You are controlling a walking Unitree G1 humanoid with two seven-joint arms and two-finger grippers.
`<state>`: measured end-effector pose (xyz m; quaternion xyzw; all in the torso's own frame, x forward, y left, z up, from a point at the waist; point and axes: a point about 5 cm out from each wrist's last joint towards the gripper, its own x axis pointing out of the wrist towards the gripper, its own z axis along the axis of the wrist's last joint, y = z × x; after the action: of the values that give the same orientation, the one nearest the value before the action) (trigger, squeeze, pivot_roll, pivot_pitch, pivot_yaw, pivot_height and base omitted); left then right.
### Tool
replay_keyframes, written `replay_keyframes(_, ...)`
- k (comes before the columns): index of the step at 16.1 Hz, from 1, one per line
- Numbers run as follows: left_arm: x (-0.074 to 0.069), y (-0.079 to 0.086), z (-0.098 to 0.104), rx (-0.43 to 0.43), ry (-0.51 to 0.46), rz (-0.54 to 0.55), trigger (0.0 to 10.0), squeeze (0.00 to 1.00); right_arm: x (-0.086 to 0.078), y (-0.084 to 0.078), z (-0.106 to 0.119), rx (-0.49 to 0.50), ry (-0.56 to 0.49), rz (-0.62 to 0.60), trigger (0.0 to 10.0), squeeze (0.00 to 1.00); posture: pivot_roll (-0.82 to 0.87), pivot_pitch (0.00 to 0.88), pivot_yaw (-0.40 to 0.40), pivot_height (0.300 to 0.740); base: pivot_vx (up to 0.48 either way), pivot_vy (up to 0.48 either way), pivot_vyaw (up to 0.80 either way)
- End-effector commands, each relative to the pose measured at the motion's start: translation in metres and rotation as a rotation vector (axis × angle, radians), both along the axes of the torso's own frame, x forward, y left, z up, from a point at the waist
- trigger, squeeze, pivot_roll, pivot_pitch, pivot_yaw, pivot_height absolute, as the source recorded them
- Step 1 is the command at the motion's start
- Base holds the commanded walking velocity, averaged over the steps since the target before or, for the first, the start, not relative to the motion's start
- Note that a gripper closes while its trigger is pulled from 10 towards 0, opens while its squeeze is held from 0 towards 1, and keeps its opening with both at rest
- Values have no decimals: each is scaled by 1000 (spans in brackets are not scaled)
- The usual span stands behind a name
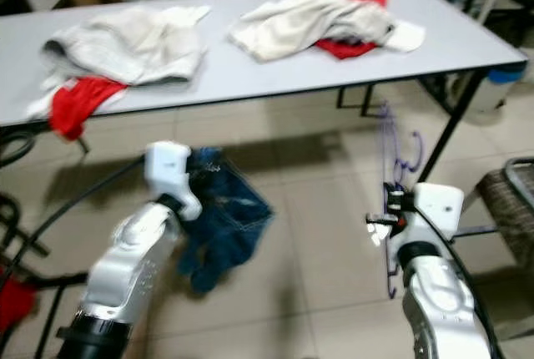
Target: Hang hanger
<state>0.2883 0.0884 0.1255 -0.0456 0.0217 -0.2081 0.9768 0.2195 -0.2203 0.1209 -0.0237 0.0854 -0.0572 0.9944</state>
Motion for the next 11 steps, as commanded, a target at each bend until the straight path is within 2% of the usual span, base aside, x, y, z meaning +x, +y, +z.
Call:
replay_keyframes(1,2,15,6,16,-26,41,10000,0,2,10,4,5,-21,39,10000,0,-35,23,64,740,349,0,-788)
replay_keyframes(5,3,13,7,17,-21,37,10000,0,2,8,8,-38,-38,58,10000,0,-40,20,66,740,342,0,0)
replay_keyframes(11,4,14,9,13,-26,33,10000,0,2,12,10,-36,-57,75,10000,0,-40,10,70,740,355,0,0)
